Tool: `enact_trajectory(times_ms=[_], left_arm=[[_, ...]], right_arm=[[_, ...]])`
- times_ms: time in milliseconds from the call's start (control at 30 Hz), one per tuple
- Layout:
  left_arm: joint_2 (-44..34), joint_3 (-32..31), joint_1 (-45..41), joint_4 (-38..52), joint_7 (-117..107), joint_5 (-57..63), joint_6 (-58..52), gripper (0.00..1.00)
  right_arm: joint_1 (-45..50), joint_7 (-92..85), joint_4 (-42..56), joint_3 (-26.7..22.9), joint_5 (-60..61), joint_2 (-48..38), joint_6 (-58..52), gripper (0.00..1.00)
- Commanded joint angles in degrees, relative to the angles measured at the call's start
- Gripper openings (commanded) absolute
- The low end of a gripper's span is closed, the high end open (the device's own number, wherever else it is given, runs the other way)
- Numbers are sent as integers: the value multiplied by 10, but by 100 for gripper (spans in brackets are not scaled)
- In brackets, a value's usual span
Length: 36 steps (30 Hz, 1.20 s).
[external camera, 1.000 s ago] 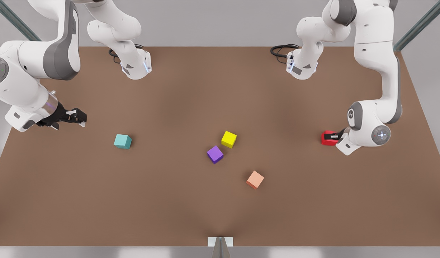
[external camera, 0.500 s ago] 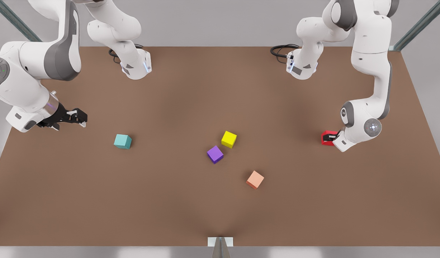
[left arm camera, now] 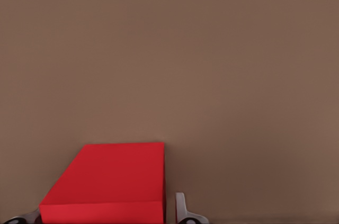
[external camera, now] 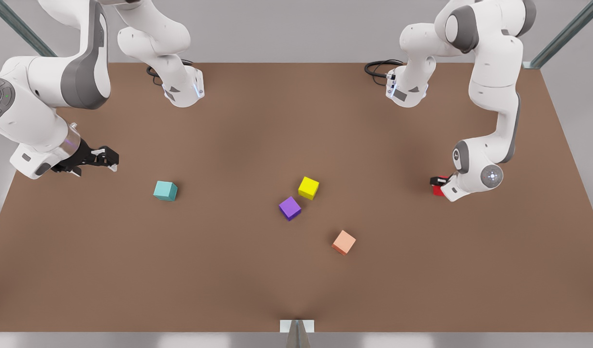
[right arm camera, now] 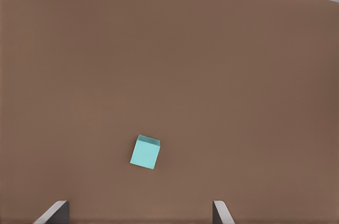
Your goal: Pick up red wooden cube and pass to hand red wooden cube and place in blue wooden cube
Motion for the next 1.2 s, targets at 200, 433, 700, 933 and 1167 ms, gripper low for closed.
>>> enact_trajectory(times_ms=[200,433,700,933,1167], left_arm=[[-14,-2,1,4,40,-3,10,53],[48,-218,-4,300,-370,-158,-252,53],[229,-453,-17,598,-433,-447,-228,53],[376,-548,-61,735,-338,-505,-146,53],[385,-547,-60,731,-197,-603,-158,53]], right_arm=[[0,-4,1,-1,0,1,-3,100],[-3,-145,13,-3,100,56,1,100],[-14,-228,64,-1,361,166,5,100],[34,-229,53,0,510,209,8,100],[0,-865,-21,-2,622,252,57,100]])
